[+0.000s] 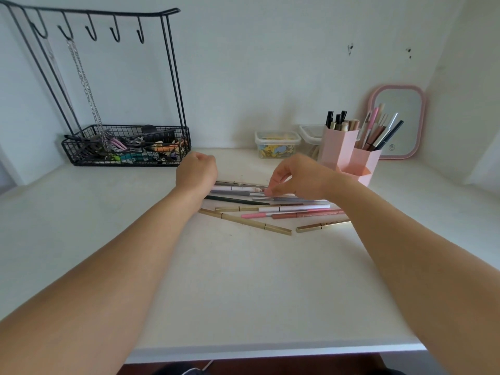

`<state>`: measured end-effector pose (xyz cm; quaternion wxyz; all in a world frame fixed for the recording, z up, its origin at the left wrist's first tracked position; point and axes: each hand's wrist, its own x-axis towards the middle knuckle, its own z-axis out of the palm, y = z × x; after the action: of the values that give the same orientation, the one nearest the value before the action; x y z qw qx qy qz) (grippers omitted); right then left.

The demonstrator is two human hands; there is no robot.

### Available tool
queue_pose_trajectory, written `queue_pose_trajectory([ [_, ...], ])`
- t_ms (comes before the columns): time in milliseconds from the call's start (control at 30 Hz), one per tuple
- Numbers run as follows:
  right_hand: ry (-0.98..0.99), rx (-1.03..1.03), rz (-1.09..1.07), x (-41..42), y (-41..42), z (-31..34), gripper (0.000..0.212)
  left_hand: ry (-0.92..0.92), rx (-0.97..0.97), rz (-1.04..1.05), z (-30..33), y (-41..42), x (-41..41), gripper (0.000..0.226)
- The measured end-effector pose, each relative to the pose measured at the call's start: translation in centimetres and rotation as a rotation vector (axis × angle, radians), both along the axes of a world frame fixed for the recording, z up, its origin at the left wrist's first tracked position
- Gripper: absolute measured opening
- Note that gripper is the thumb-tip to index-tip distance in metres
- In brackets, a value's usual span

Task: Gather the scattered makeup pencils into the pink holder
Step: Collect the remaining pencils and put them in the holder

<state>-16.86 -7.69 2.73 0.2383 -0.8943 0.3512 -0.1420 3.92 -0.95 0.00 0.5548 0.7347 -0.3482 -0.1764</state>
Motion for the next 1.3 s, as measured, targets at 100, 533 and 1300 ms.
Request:
queue_pose_trajectory([
  [100, -0.141, 0.076, -0.071, -0.2, 0.0, 0.7, 0.027, 0.123, -0.031, 0.030, 0.9, 0.2, -0.1, 0.036],
  [533, -0.507, 0.242, -0.077, 1.5, 1.7, -0.2, 0.027, 0.195, -0.276, -0.369, 1.2, 0.8, -2.4, 0.046],
  [1300, 0.186, -0.134, -0.020, -1.6, -0.4, 0.7, 0.007, 0.344, -0.225, -0.286, 1.7, 1.3, -2.0, 0.030],
])
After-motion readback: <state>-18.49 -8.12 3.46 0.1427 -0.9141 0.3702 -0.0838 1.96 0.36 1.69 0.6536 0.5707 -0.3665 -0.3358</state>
